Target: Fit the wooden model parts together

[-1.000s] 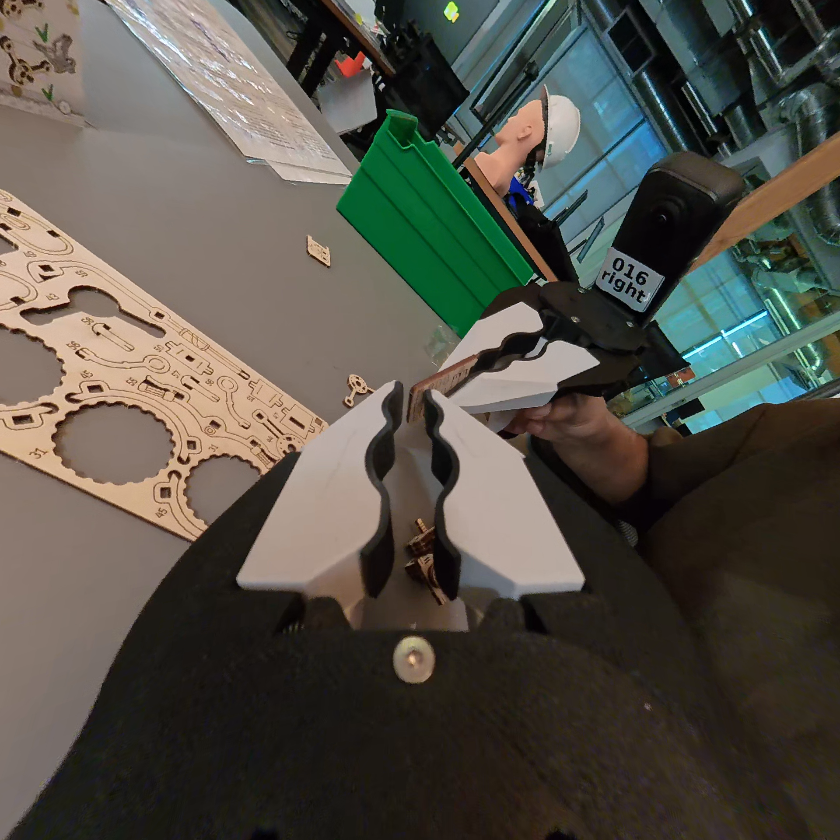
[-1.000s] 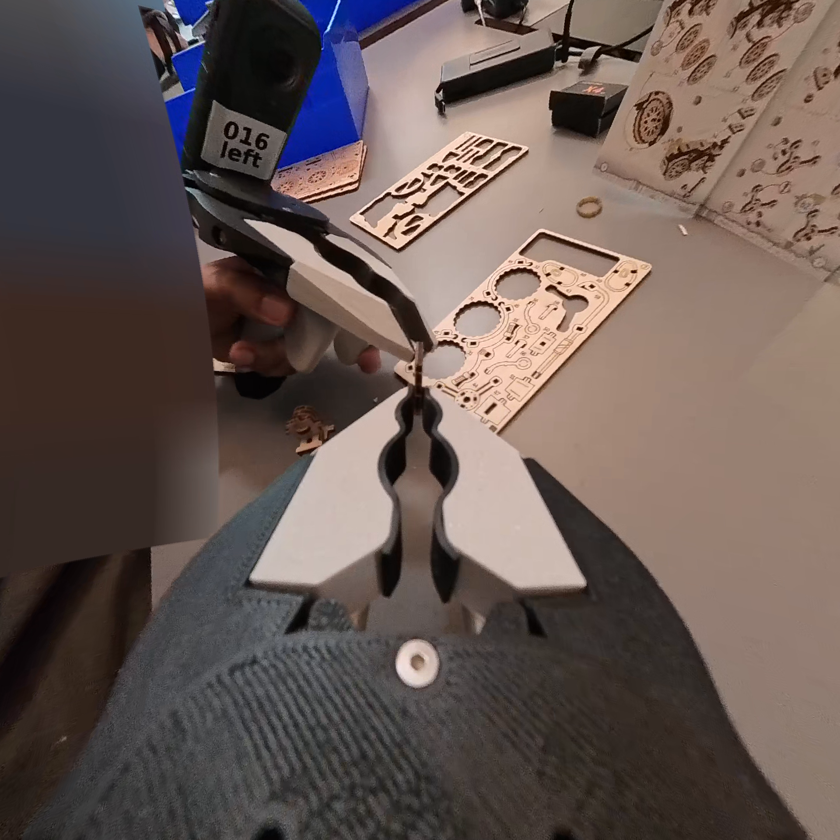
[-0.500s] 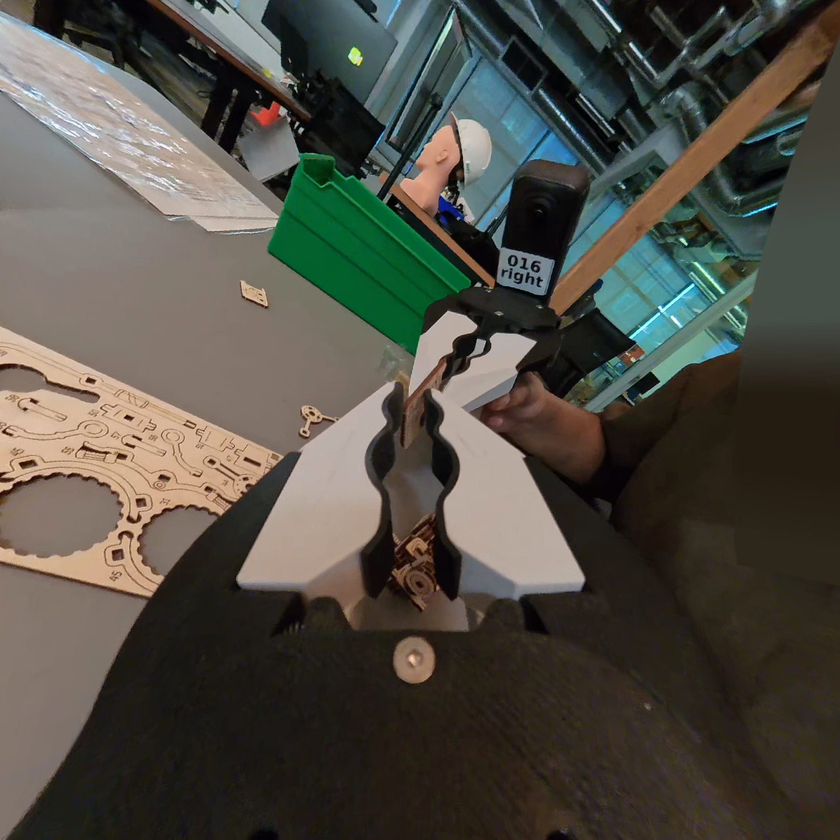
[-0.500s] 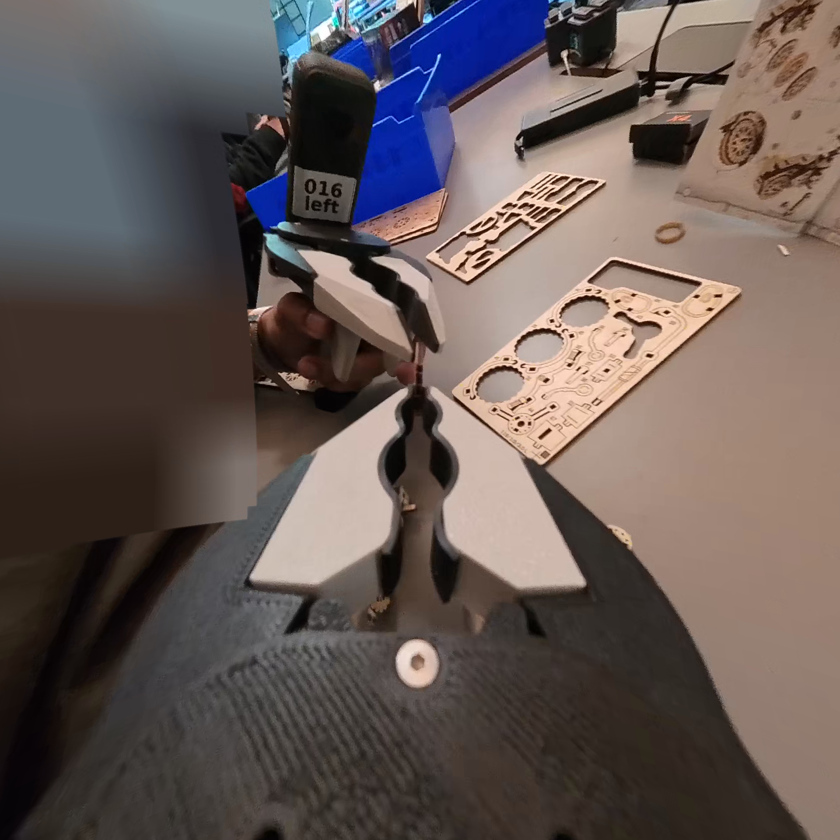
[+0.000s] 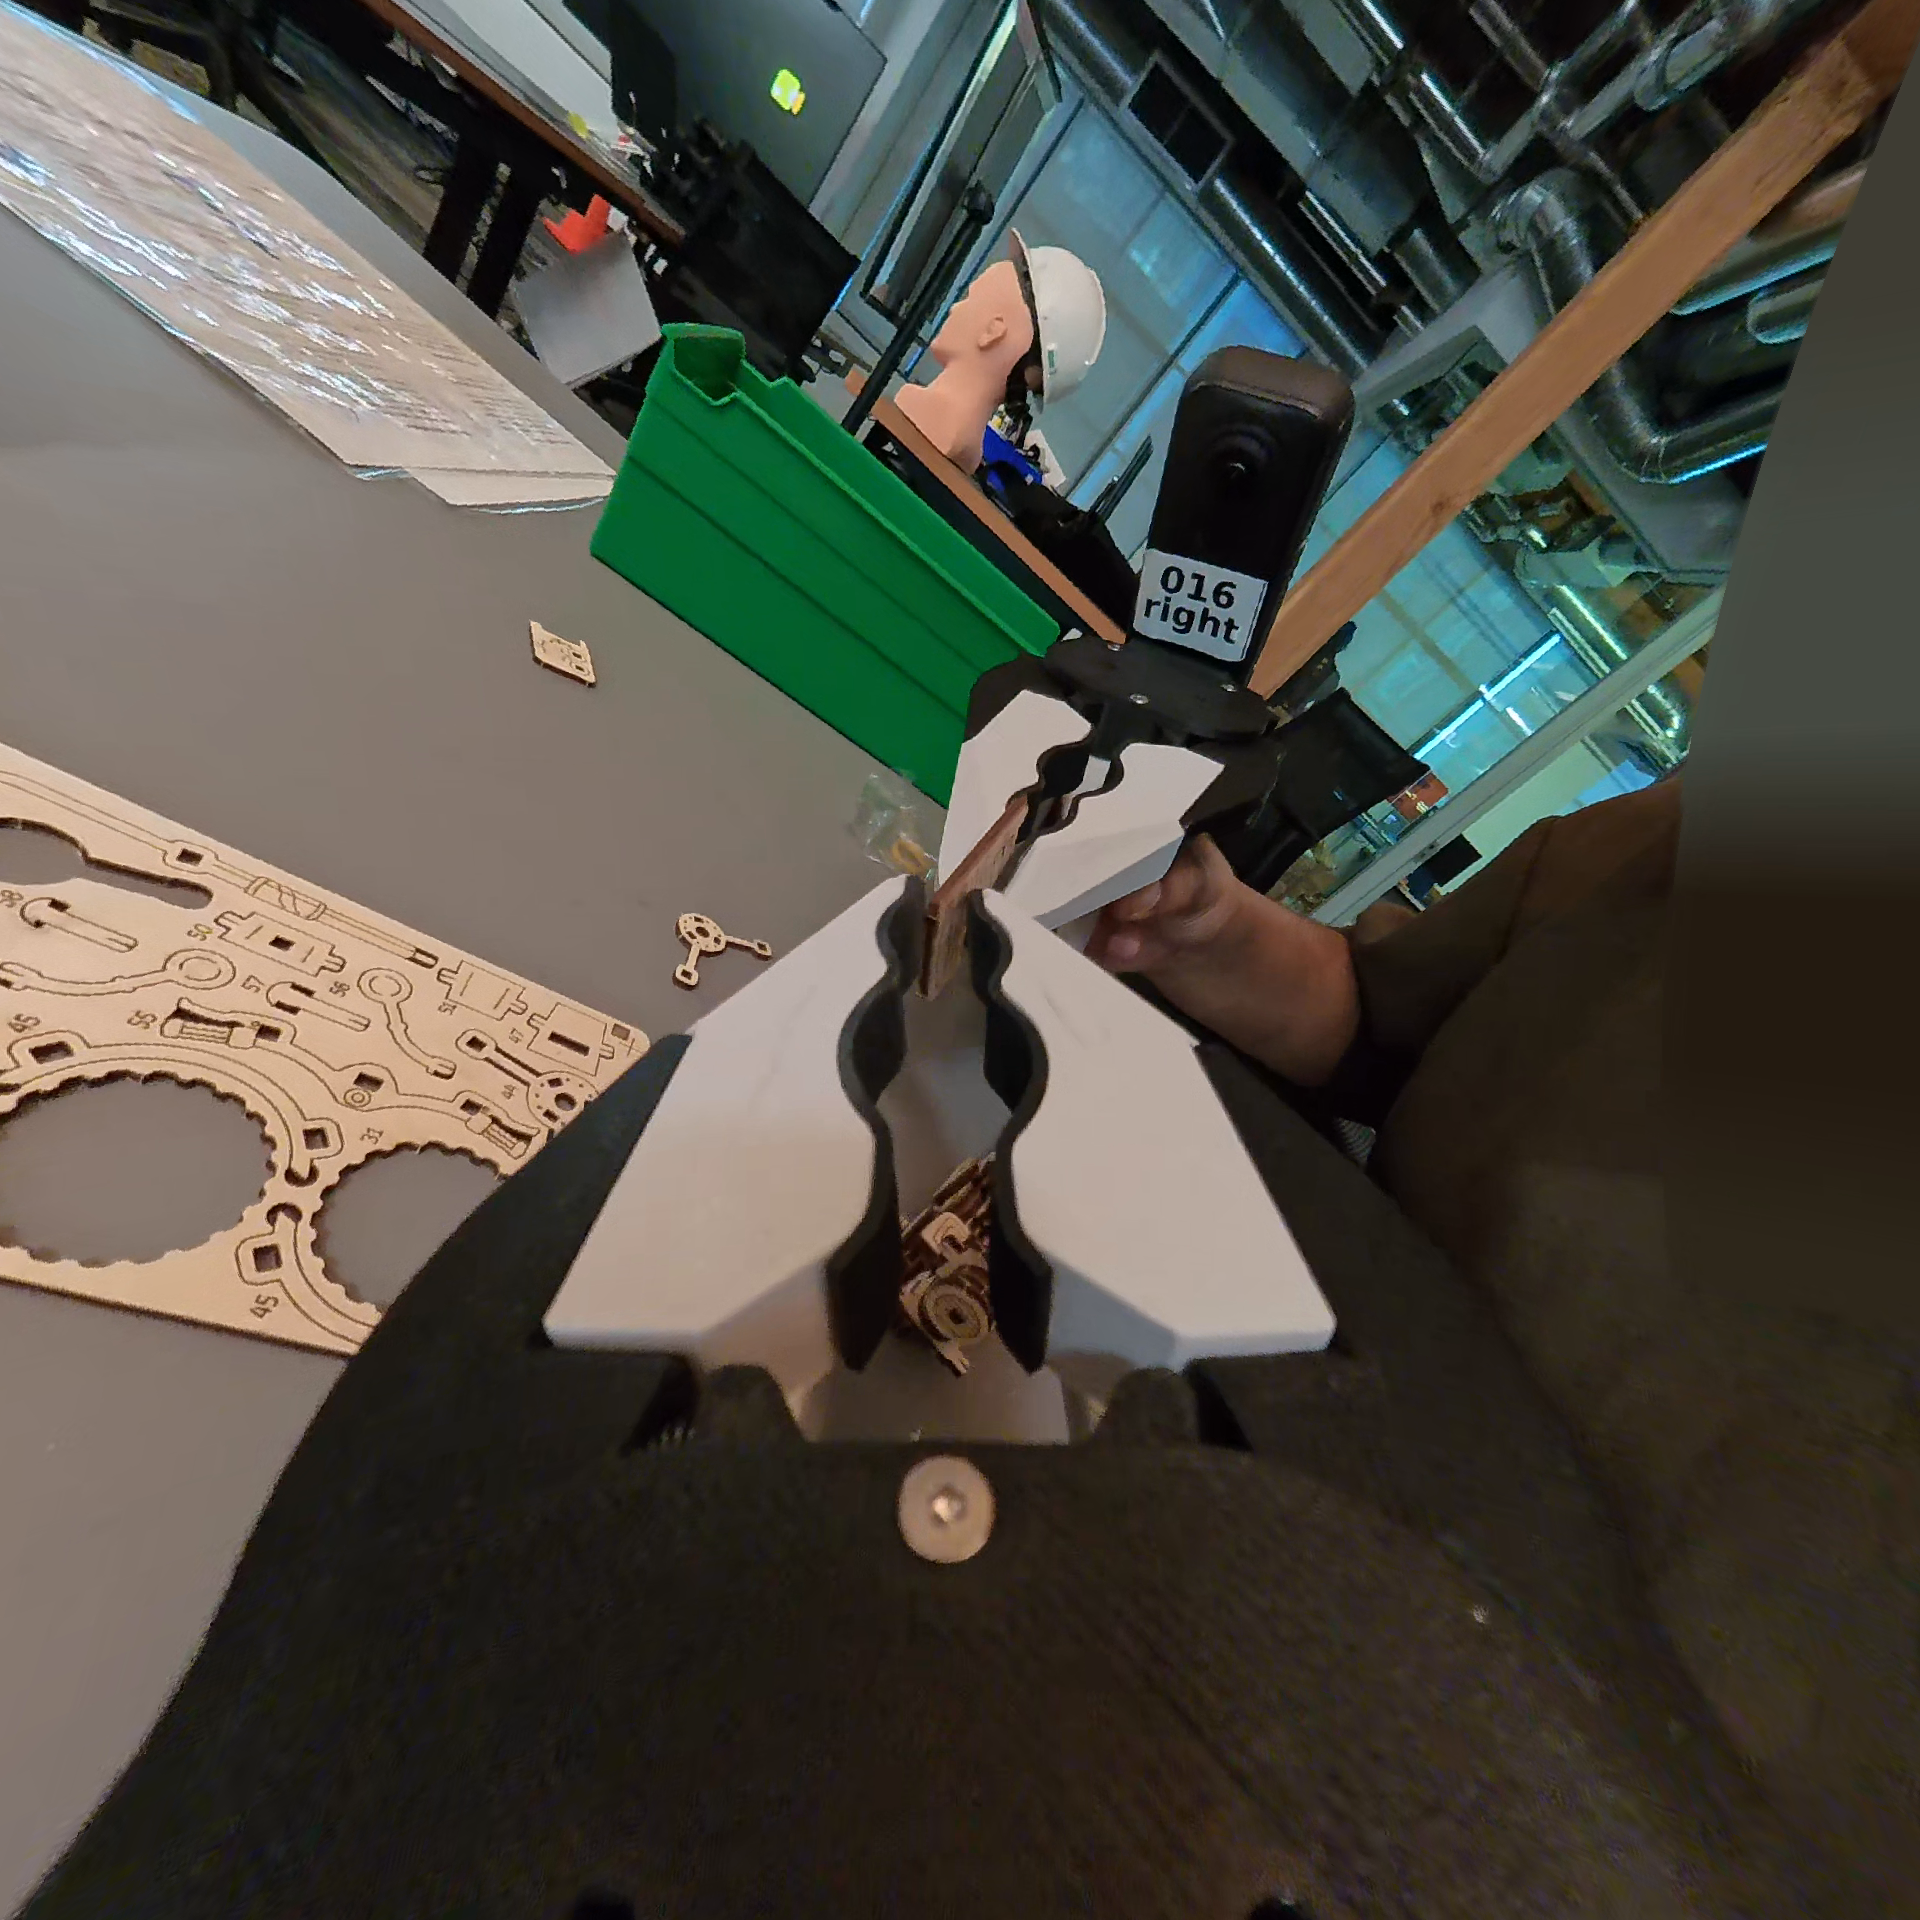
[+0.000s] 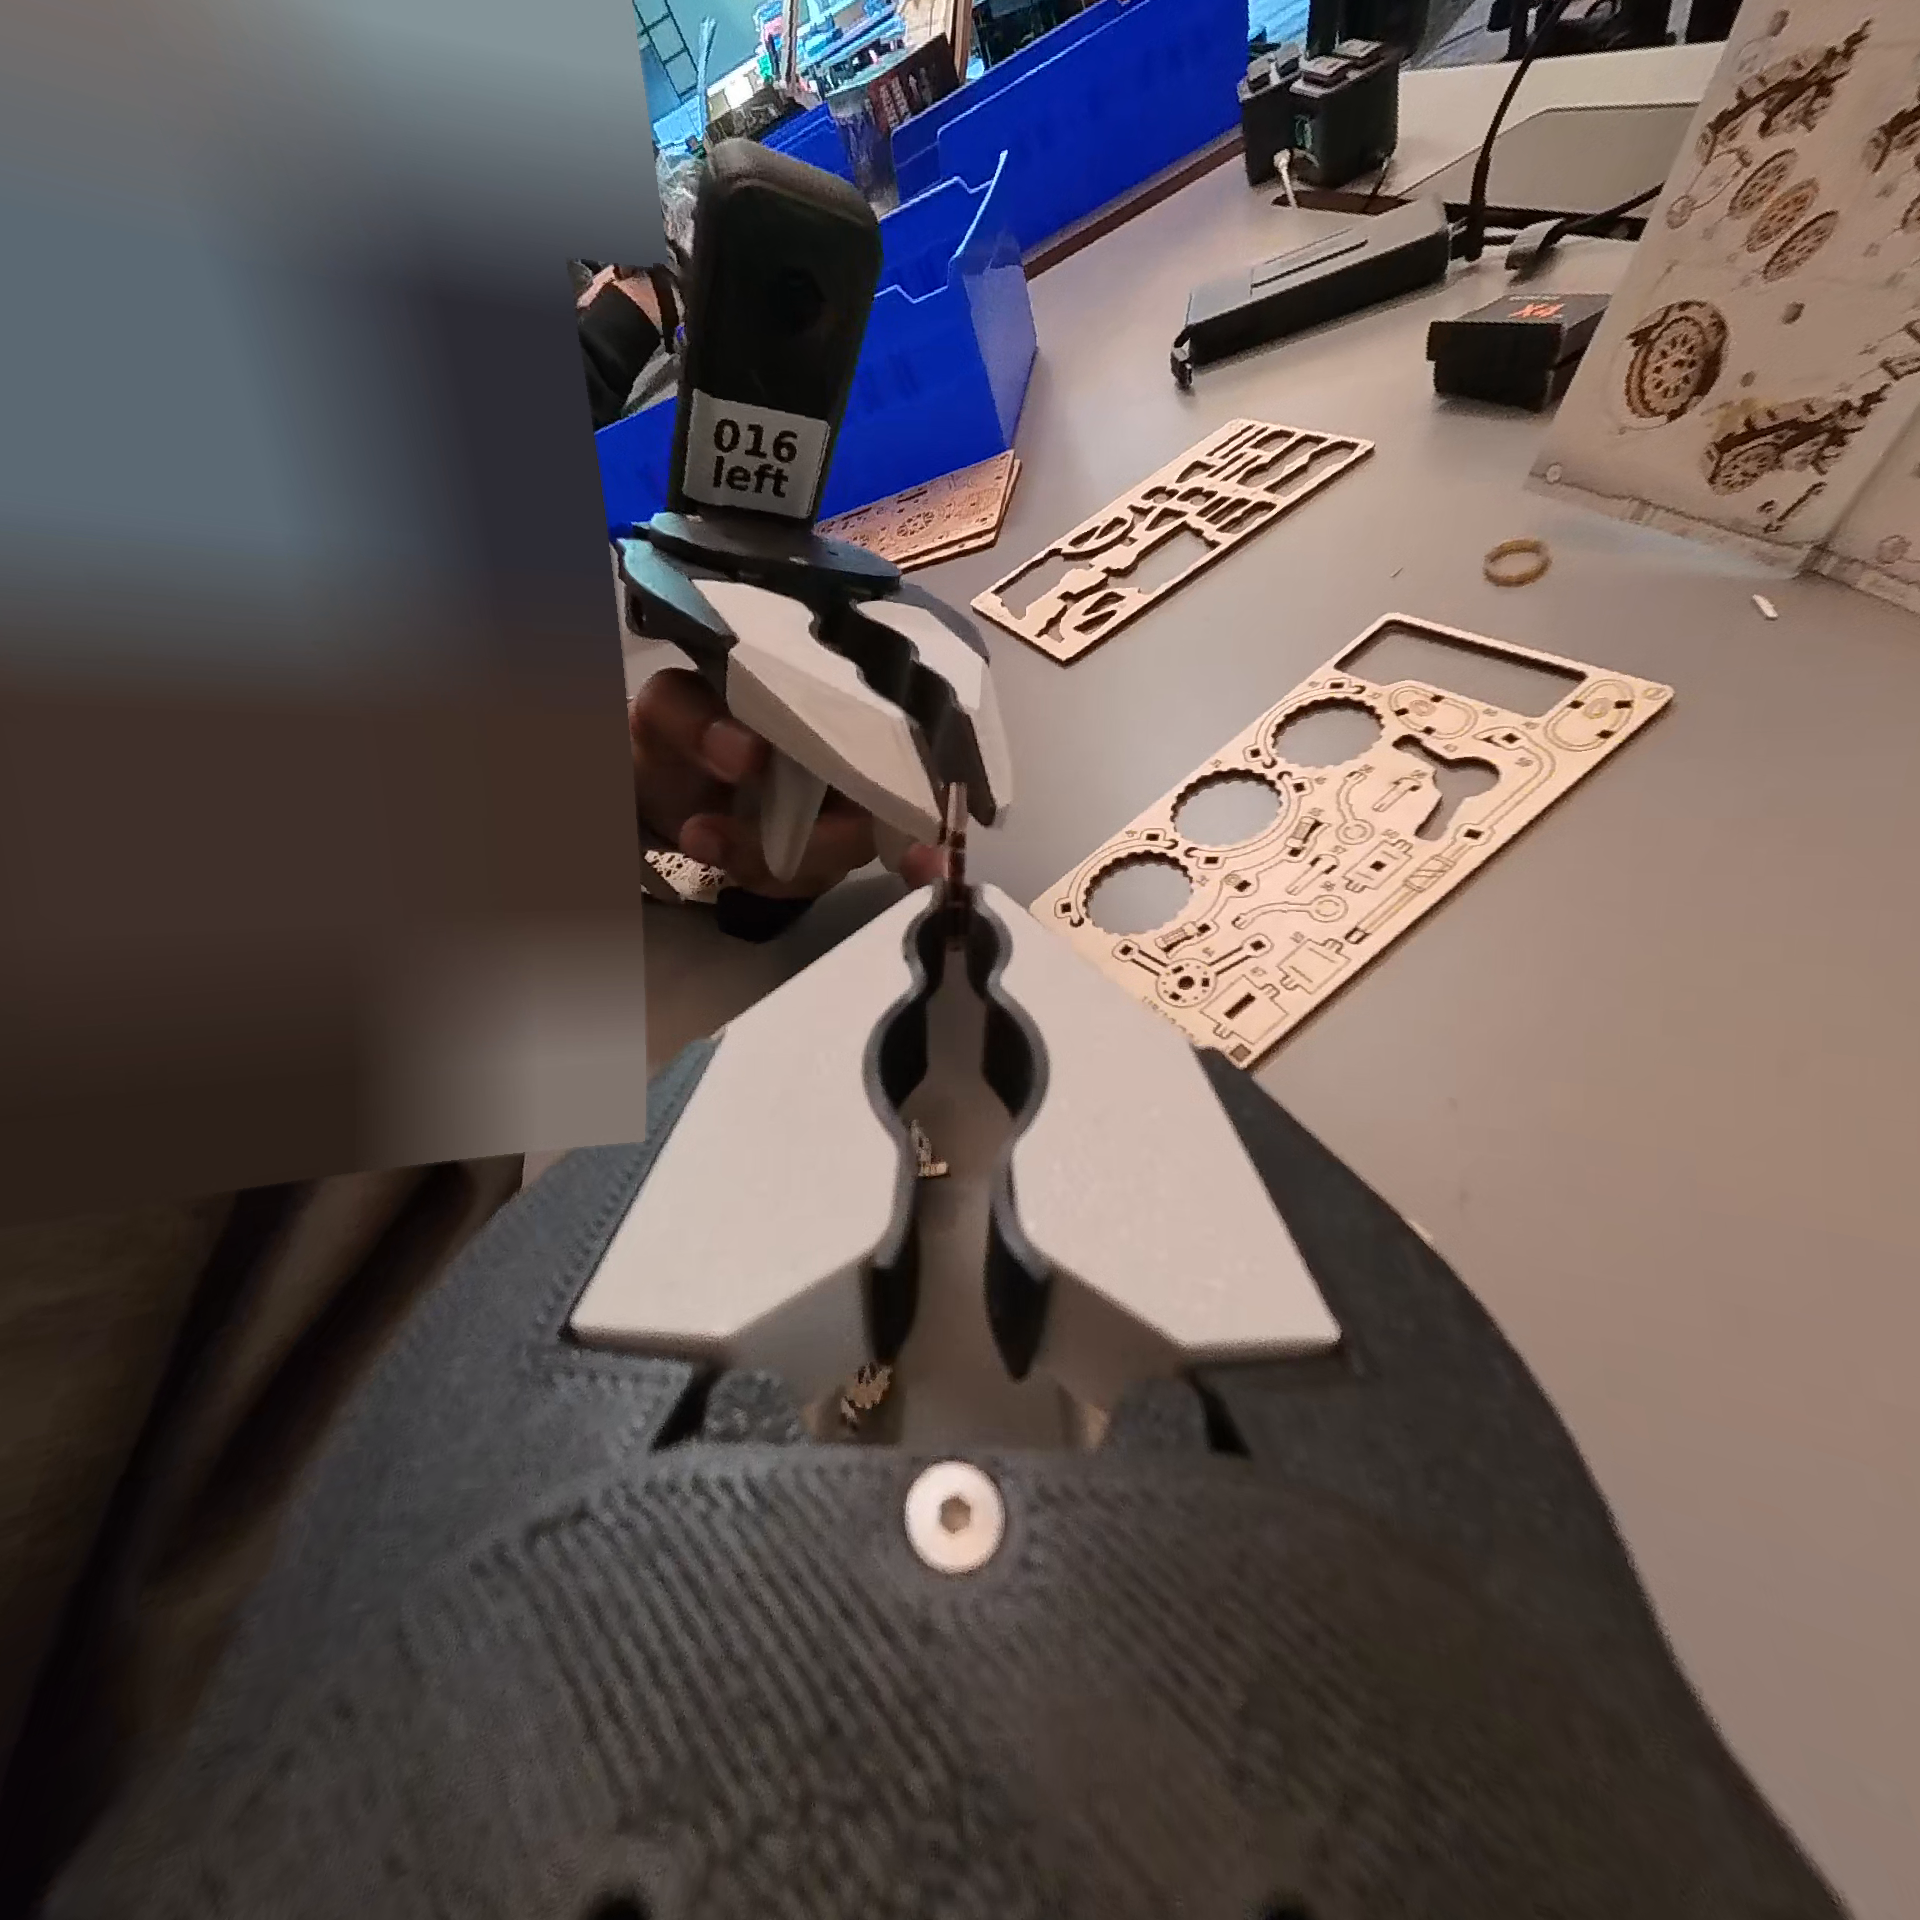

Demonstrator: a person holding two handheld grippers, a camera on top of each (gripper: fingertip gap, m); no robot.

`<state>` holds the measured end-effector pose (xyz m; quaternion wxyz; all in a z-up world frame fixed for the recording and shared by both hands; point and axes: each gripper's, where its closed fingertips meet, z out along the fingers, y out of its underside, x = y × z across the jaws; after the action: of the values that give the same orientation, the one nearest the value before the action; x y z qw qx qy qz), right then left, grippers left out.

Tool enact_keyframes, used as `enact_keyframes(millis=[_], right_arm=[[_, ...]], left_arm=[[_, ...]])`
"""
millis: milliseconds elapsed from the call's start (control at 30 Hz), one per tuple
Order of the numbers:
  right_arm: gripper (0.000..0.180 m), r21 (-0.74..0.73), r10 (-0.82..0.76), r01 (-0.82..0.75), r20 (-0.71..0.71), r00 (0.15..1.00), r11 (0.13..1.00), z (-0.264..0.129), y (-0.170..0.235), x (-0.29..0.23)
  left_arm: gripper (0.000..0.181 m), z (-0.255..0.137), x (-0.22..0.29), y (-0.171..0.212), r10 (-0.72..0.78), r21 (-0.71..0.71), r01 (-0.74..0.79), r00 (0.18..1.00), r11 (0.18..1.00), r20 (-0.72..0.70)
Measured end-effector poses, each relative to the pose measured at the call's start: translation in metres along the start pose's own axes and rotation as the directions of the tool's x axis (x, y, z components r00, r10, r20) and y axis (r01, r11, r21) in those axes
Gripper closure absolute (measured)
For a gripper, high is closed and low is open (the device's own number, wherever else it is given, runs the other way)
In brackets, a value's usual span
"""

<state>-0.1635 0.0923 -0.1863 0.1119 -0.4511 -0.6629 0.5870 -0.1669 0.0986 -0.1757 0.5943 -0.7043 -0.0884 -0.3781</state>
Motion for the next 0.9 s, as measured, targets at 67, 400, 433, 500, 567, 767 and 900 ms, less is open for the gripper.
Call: enact_keyframes(millis=[67, 400, 433, 500, 567, 767, 900], right_arm=[[0.179, 0.000, 0.000, 0.000, -0.001, 1.000, 1.000, -0.0001, 0.0001, 0.0003], [0.179, -0.002, -0.001, 0.001, -0.005, 1.000, 1.000, 0.0000, 0.0003, 0.0004], [0.179, -0.002, 0.000, 0.000, -0.005, 1.000, 1.000, -0.0001, 0.0003, 0.0005], [0.179, 0.000, 0.002, -0.002, -0.005, 1.000, 1.000, -0.0002, 0.0000, 0.0005], [0.179, 0.000, 0.003, -0.003, -0.006, 1.000, 1.000, -0.0002, -0.0002, 0.0006], [0.179, 0.001, -0.001, 0.001, -0.014, 1.000, 1.000, 0.0000, -0.0006, 0.0007], [0.178, -0.001, -0.027, 0.027, -0.029, 0.999, 1.000, 0.0006, -0.0006, 0.0001]], left_arm=[[0.176, -0.0007, -0.0005, -0.0007, -0.004, 0.003, 0.004, 1.000, 1.000, 0.000], [0.177, -0.0011, -0.0010, -0.0011, -0.007, 0.006, 0.007, 1.000, 1.000, 0.003], [0.177, -0.0011, -0.0010, -0.0011, -0.007, 0.007, 0.007, 1.000, 1.000, 0.003], [0.177, -0.0011, -0.0008, -0.0014, -0.010, 0.009, 0.010, 1.000, 1.000, 0.003], [0.177, -0.0011, -0.0009, -0.0017, -0.009, 0.010, 0.009, 1.000, 1.000, 0.006], [0.178, -0.0010, -0.0015, -0.0028, -0.001, 0.012, 0.001, 1.000, 1.000, 0.022], [0.178, -0.0017, -0.0022, -0.0034, 0.019, 0.005, -0.019, 0.999, 1.000, 0.038]])
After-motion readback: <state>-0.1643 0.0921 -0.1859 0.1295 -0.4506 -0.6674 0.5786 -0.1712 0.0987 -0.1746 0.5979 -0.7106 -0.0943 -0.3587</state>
